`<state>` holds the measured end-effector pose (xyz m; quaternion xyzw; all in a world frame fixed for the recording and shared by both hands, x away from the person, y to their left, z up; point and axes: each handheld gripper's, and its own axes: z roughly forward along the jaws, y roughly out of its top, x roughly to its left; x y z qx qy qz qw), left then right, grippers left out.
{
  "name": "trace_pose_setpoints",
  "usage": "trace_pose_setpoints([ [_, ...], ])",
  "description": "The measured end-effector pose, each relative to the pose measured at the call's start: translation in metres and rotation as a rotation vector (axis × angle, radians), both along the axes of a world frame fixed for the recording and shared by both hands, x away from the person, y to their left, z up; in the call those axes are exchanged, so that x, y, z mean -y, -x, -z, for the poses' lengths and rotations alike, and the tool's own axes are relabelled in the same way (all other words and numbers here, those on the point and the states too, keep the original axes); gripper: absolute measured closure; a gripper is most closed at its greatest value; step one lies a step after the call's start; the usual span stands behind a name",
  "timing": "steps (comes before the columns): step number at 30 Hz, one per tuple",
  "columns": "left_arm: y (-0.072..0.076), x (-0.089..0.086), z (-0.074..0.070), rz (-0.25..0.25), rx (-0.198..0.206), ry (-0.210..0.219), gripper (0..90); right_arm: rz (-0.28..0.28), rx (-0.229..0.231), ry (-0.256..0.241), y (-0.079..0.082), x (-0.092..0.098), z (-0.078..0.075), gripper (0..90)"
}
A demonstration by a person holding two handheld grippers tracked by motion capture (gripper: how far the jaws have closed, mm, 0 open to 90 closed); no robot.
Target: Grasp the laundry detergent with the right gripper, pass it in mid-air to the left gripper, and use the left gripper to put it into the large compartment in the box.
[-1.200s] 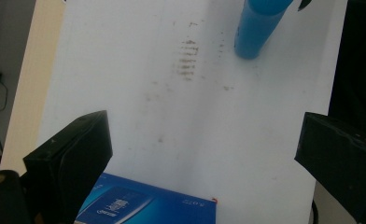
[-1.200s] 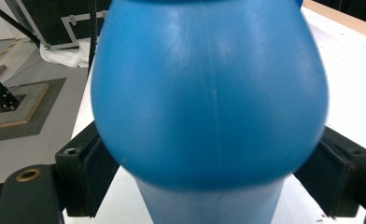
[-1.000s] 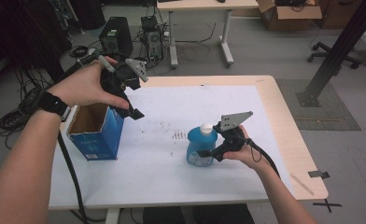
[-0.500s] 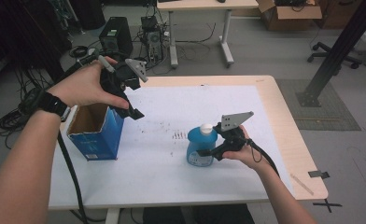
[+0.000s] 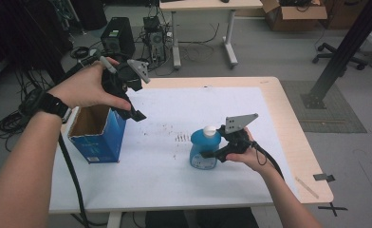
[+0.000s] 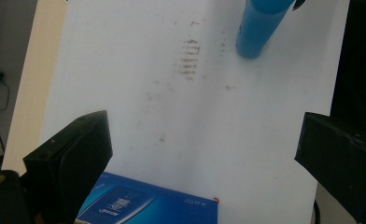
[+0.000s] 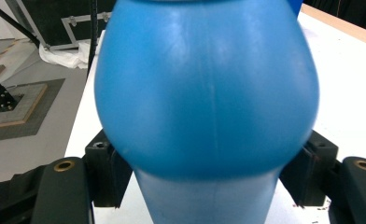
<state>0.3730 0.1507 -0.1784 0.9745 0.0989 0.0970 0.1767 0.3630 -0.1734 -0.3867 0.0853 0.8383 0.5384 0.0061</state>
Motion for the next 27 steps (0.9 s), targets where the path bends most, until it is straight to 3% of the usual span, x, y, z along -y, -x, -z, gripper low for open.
trace_pose_setpoints([
  [10, -0.001, 0.000, 0.001, 0.000, -0.003, -0.002, 4.1, -0.016, 0.013, -0.001, 0.001, 0.002, 0.000, 39.5],
  [20, -0.001, 0.001, -0.001, 0.004, -0.003, -0.003, 4.1, -0.021, 0.033, 0.010, 0.001, 0.002, -0.002, 41.1],
  [27, 0.001, 0.001, -0.005, 0.008, 0.007, -0.003, 4.1, -0.054, 0.009, 0.040, -0.003, -0.001, -0.012, 41.8],
])
